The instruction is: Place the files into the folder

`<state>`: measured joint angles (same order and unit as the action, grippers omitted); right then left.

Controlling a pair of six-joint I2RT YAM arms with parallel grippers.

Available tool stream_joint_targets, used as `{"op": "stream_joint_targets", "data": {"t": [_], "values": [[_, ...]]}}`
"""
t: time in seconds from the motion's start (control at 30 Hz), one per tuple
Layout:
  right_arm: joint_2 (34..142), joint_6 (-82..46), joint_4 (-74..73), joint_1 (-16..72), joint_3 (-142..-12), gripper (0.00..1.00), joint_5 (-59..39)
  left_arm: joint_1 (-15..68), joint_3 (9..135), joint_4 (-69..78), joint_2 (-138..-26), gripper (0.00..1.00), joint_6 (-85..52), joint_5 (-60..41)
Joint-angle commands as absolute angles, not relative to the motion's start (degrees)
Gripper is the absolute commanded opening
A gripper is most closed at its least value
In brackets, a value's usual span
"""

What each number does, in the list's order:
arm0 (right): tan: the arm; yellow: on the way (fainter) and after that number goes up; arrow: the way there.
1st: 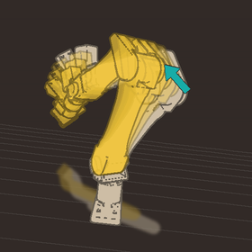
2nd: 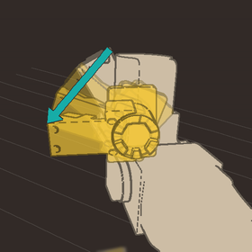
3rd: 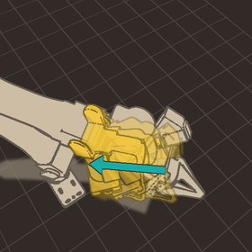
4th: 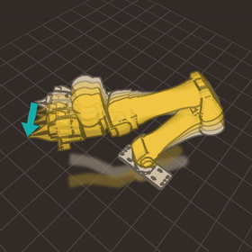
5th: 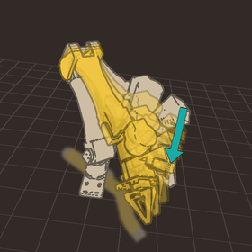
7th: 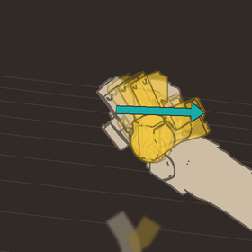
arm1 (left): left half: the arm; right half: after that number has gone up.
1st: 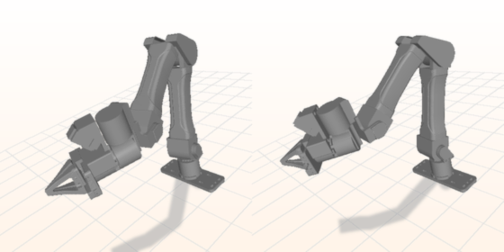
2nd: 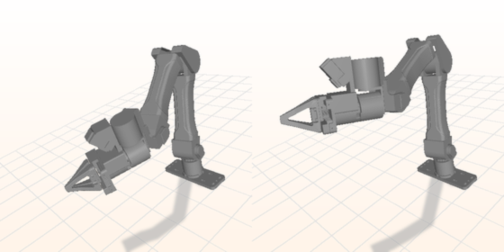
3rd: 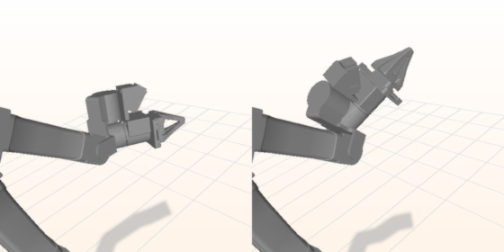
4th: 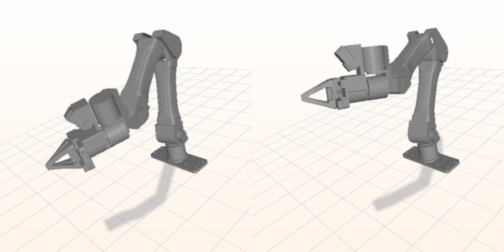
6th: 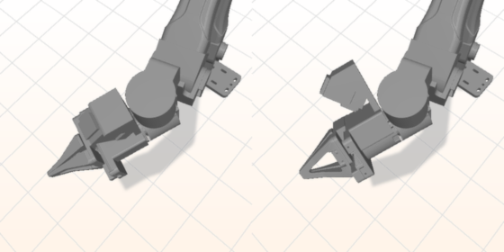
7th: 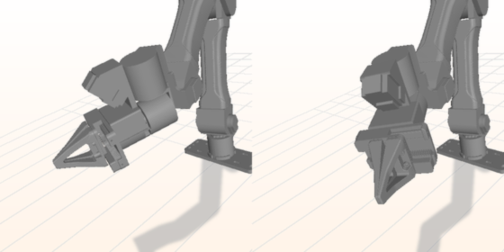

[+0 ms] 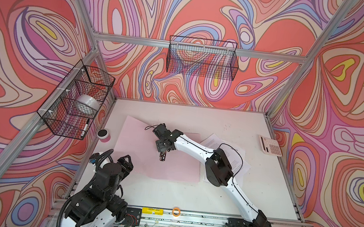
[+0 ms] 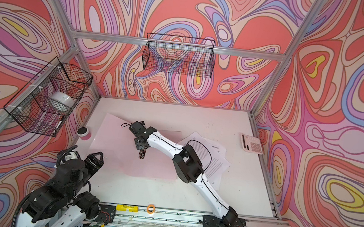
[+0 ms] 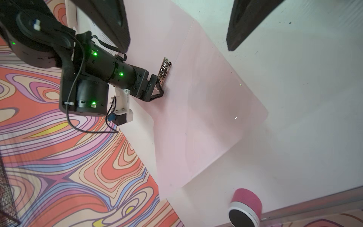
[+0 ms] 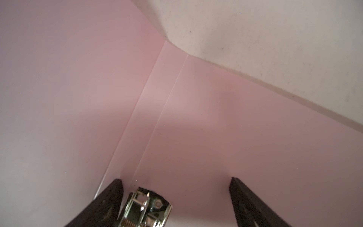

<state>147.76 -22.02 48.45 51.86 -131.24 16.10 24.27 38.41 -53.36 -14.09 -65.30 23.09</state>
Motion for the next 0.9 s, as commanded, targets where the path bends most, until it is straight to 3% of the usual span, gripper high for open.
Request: {"op": "stream_joint_targets", "data": {"t": [0.0, 0.23, 0.57, 0.87], "values": [[152.1, -20.4, 52.6, 52.0, -127.5, 0.89, 17.2, 23.9, 41.9, -64.0, -13.0, 0.76, -66.2, 27.4], [148.5, -19.5, 48.0, 52.0, -121.7, 0.89, 15.6, 23.9, 40.1, -44.4, -18.2, 0.77, -58.2, 21.6], [132.8, -16.8, 38.7, 52.0, -107.1, 0.89, 14.7, 23.9, 36.5, -6.7, -52.7, 0.76, -53.1, 14.1], [122.7, -16.8, 27.7, 50.8, -96.9, 0.90, 8.2, 23.4, 36.8, 3.3, -68.3, 0.75, -53.5, 13.7]]}}
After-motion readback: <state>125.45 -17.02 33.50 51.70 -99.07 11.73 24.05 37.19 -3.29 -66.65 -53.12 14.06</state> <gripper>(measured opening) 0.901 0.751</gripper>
